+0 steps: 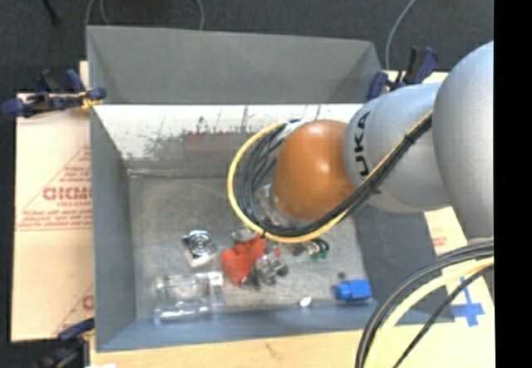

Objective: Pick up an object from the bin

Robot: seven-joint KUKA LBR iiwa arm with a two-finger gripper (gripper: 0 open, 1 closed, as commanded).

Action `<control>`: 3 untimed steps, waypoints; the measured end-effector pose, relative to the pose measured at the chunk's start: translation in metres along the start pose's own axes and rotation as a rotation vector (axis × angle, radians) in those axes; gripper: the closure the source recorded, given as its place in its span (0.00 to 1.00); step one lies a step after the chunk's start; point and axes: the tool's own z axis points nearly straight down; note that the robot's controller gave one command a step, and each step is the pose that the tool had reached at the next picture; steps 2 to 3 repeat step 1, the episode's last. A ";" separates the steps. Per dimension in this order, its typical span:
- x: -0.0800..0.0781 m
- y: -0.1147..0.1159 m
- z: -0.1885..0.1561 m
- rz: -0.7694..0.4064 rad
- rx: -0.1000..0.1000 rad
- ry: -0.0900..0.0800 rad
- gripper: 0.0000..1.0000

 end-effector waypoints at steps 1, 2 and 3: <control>-0.014 0.001 -0.181 -0.137 -0.003 0.011 1.00; -0.014 0.001 -0.181 -0.137 -0.003 0.011 1.00; -0.014 0.001 -0.181 -0.137 -0.003 0.011 1.00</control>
Offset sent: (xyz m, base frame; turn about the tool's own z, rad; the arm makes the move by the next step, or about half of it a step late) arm 0.0049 0.0065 0.1766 -0.1398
